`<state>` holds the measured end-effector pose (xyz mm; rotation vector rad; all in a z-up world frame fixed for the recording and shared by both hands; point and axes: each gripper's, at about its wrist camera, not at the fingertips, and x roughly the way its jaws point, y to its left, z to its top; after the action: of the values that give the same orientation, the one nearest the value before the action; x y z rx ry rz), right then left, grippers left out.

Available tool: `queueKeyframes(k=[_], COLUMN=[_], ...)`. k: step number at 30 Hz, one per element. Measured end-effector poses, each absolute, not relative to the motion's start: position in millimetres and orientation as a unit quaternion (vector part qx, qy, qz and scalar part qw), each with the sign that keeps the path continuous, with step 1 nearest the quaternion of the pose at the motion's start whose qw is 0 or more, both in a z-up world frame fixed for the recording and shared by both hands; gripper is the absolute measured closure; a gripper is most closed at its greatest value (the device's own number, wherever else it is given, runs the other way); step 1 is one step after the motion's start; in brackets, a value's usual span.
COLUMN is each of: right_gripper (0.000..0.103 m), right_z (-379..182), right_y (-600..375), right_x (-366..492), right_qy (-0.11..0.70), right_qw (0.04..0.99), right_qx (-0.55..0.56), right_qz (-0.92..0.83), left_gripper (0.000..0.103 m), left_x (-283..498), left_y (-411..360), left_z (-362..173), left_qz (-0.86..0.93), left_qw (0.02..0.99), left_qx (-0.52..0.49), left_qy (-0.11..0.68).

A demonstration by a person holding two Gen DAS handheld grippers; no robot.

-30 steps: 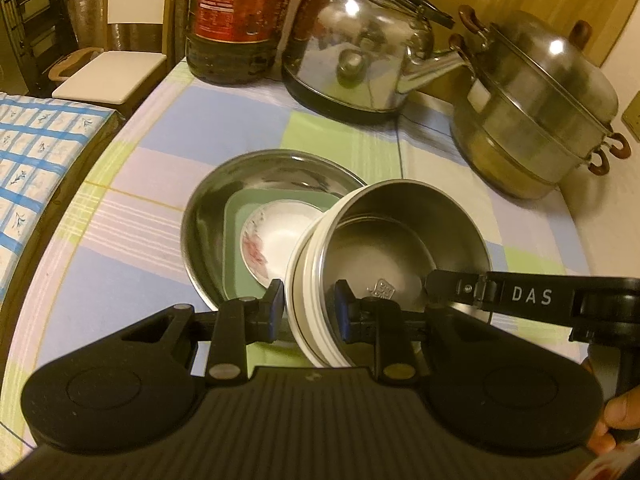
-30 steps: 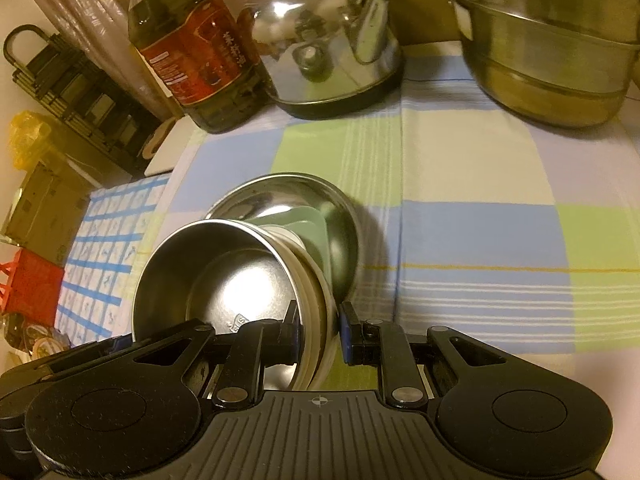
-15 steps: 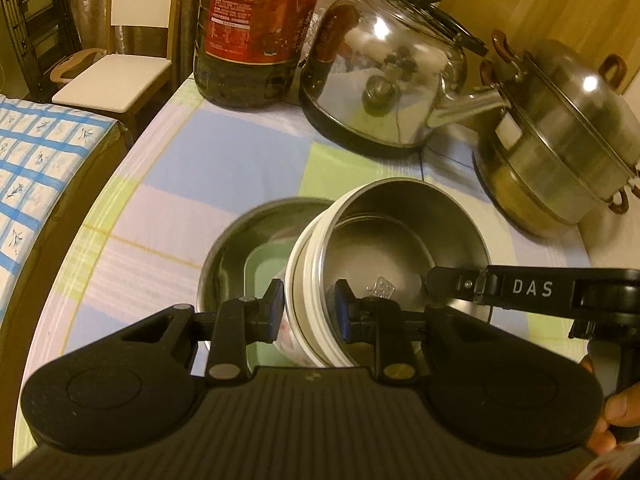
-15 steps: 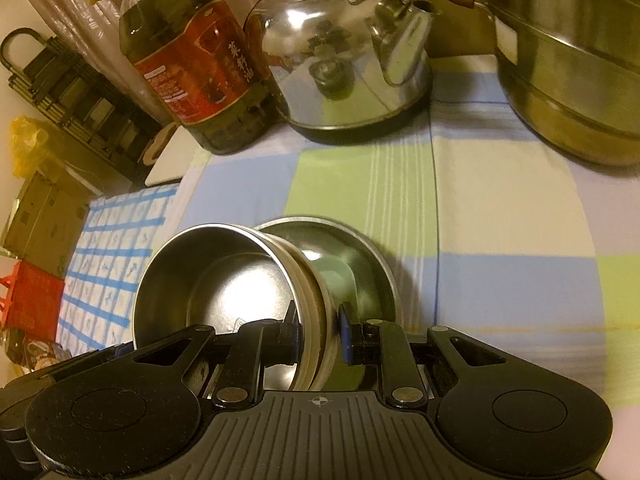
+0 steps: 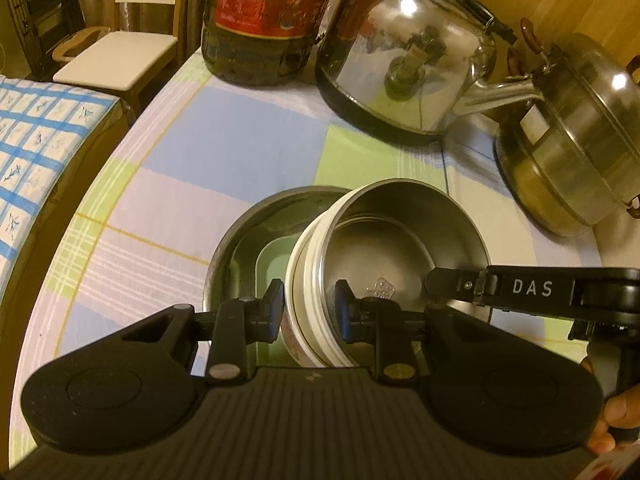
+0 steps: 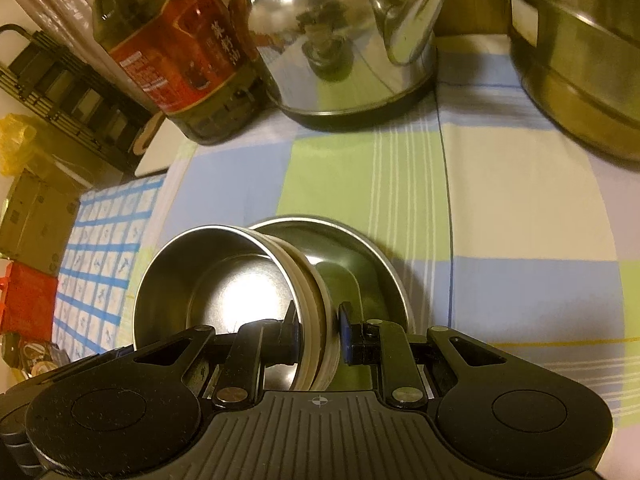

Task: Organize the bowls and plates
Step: 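Lower the bowl stack onto the saucer in the steel tray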

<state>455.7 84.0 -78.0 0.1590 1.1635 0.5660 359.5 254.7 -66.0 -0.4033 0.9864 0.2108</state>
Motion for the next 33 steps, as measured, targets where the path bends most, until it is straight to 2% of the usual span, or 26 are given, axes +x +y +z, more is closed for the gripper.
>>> queueKeyframes(k=[33], right_gripper=[0.083], right_z=[-108.5], right_y=[76.8], right_x=[456.5], right_qy=[0.547], right_qw=[0.782], right_qx=[0.113], right_qz=[0.277], left_gripper=[0.079], left_x=[359.7], left_y=[249.5], left_z=[-80.9], left_qz=[0.107], left_qw=[0.861], left_qx=[-0.163], left_qy=[0.469])
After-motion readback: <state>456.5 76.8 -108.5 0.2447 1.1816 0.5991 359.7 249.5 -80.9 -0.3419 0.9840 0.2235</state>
